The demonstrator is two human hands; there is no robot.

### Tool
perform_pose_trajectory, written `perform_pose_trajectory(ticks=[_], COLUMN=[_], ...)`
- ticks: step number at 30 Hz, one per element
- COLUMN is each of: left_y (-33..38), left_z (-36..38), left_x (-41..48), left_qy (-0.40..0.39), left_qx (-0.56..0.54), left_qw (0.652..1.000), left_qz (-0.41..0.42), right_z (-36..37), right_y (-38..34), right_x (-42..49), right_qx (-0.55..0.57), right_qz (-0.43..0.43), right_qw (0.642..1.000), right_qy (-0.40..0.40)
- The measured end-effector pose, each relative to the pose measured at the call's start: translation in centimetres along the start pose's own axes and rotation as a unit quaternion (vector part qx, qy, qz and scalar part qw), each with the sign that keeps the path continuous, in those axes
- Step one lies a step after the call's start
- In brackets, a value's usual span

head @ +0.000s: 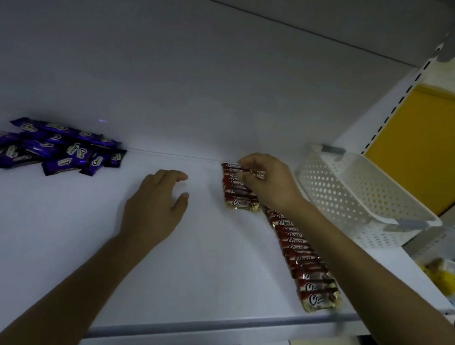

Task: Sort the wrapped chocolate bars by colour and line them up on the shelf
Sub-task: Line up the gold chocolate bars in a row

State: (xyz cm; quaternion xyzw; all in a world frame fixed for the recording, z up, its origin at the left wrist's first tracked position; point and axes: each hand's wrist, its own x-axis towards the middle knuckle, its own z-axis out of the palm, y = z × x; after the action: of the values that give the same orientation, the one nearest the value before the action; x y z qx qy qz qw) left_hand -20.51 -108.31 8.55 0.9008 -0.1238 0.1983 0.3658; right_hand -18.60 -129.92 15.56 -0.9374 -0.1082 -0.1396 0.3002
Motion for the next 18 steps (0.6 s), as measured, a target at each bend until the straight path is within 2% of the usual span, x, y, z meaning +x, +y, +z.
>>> perform_pose_trajectory(ticks=[4,8,11,14,18], left_y=[-2.6,-5.9,-7.4,-8.2,-8.2], left_z=[-2.6,-6.4,-8.5,-9.2,-9.6], left_x=[-1.3,-3.0,-3.8,-4.5,-4.1], left_qy=[-0.022,-0.021,-0.009,0.032,0.106], left_qx=[0.115,0.177,0.203,0.152,0.035], left_qw=[0.993,0.982,0.976,0.979,0.973], left_qz=[0.027,-0.055,-0.08,-0.134,-0.2], right_z=[6.8,14.0,16.9,18.3,18.4], right_y=[-4.8,-10.0,-12.0,-12.3,-11.7], right_x=[1.5,2.7,2.7,1.9,1.7], right_qx=[0.064,0.14,0.122,0.04,0.106], right_qz=[0.015,0.074,0.1,0.08,0.085], right_qw=[0.998,0.987,0.987,0.996,0.99], right_qy=[-0.024,-0.038,-0.026,-0.011,0.028])
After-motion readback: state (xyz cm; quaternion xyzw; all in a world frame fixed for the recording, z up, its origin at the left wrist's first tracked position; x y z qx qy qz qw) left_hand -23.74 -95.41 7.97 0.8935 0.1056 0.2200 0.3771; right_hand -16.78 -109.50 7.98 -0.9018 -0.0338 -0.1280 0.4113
